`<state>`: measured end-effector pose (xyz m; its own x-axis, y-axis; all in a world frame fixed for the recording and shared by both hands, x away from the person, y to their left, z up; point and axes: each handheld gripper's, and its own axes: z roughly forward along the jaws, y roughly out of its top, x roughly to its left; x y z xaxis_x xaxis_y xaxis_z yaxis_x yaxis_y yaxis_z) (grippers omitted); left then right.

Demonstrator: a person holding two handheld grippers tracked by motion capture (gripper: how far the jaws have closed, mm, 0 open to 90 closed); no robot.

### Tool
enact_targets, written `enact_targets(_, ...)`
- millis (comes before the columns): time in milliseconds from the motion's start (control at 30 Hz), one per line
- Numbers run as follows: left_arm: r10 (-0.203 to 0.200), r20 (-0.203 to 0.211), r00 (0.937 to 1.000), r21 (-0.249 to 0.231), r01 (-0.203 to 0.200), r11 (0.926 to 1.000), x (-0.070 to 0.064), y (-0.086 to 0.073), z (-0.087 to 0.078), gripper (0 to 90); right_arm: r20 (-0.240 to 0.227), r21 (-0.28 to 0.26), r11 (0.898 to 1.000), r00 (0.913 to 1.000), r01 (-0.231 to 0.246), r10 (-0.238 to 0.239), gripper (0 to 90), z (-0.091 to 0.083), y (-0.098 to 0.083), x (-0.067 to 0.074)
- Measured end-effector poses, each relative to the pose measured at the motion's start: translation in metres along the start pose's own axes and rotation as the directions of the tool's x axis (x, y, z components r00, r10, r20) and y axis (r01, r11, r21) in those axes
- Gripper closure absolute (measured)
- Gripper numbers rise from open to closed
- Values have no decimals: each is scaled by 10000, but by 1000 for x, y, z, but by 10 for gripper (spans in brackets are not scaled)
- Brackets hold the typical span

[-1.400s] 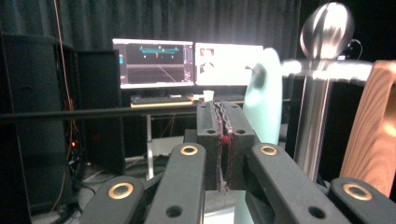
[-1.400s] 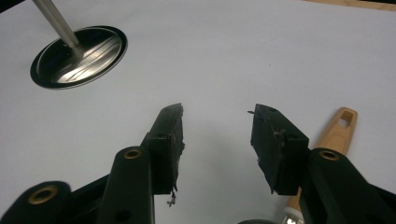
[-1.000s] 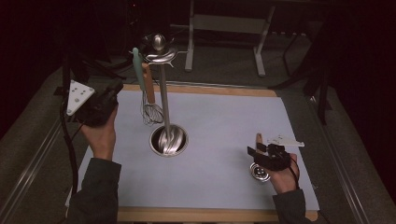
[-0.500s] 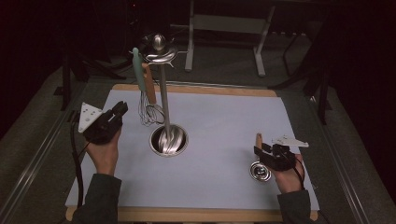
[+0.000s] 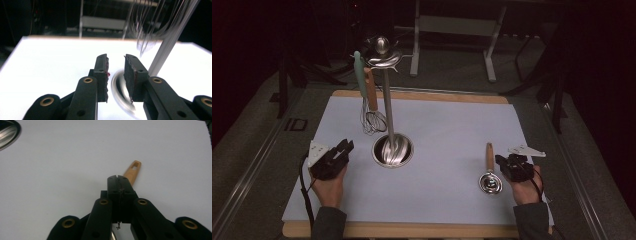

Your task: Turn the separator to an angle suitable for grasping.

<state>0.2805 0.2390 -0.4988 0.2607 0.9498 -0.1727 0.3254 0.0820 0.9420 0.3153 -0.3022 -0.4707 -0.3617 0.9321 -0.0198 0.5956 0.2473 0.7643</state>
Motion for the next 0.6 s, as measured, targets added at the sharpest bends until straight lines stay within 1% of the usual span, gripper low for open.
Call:
enact_targets(67, -81, -115, 9999, 285, 84, 9996, 3, -13, 1, 714, 40, 56, 10000, 10000, 18, -18, 899, 1, -1, -2)
enact_targets(100, -129, -188, 9997, 548, 139, 9984, 6, -24, 1, 712, 181, 272, 9996, 9998, 49, -53, 899, 5, -3, -6)
enact_targets(133, -187, -226, 9996, 629, 201, 9978, 8, -27, 2, 711, 233, 410, 9991, 9997, 75, -85, 900, 8, -4, -9)
enact_targets(167, -246, -238, 9994, 675, 262, 9974, 9, -29, 2, 709, 258, 549, 9985, 9996, 68, -82, 900, 10, -5, -12)
enact_targets(233, -198, -283, 9994, 700, 218, 9973, 9, -30, 3, 702, 268, 776, 9970, 9996, -24, 3, 899, 17, -7, -17)
enact_targets(267, -198, -283, 9994, 700, 218, 9973, 9, -30, 3, 700, 268, 776, 9970, 9996, -24, 3, 899, 17, -7, -17)
enact_targets(300, -117, -316, 9994, 862, 144, 9962, 9, -32, 5, 699, 336, 989, 9950, 9994, -114, 81, 899, 22, -9, -21)
enact_targets(333, -117, -316, 9994, 862, 144, 9962, 9, -32, 5, 697, 362, 1115, 9937, 9993, -136, 96, 899, 26, -9, -22)
enact_targets(367, 34, -330, 9994, 1034, 1, 9946, 8, -35, 8, 696, 401, 1229, 9923, 9992, -135, 86, 899, 29, -10, -24)
enact_targets(400, 34, -330, 9994, 1034, 1, 9946, 8, -35, 8, 694, 401, 1229, 9923, 9992, -135, 86, 899, 29, -10, -24)
enact_targets(433, 58, -339, 9994, 1087, -20, 9941, 8, -35, 9, 694, 429, 1340, 9909, 9990, -142, 86, 899, 32, -11, -25)
enact_targets(467, 116, -368, 9993, 1086, -75, 9941, 7, -36, 9, 690, 457, 1561, 9876, 9989, -152, 82, 899, 40, -11, -28)
enact_targets(500, 162, -363, 9992, 1077, -122, 9941, 7, -36, 9, 688, 476, 1668, 9858, 9988, -176, 98, 899, 43, -12, -29)
enact_targets(533, 176, -365, 9992, 1112, -134, 9937, 7, -36, 9, 688, 476, 1668, 9858, 9988, -176, 98, 899, 43, -12, -29)
enact_targets(567, 169, -367, 9992, 1148, -126, 9933, 6, -37, 10, 685, 480, 1833, 9829, 9988, -151, 64, 899, 50, -12, -30)
enact_targets(600, 179, -368, 9992, 1141, -136, 9934, 6, -37, 10, 685, 468, 1928, 9812, 9989, -132, 42, 898, 53, -12, -30)
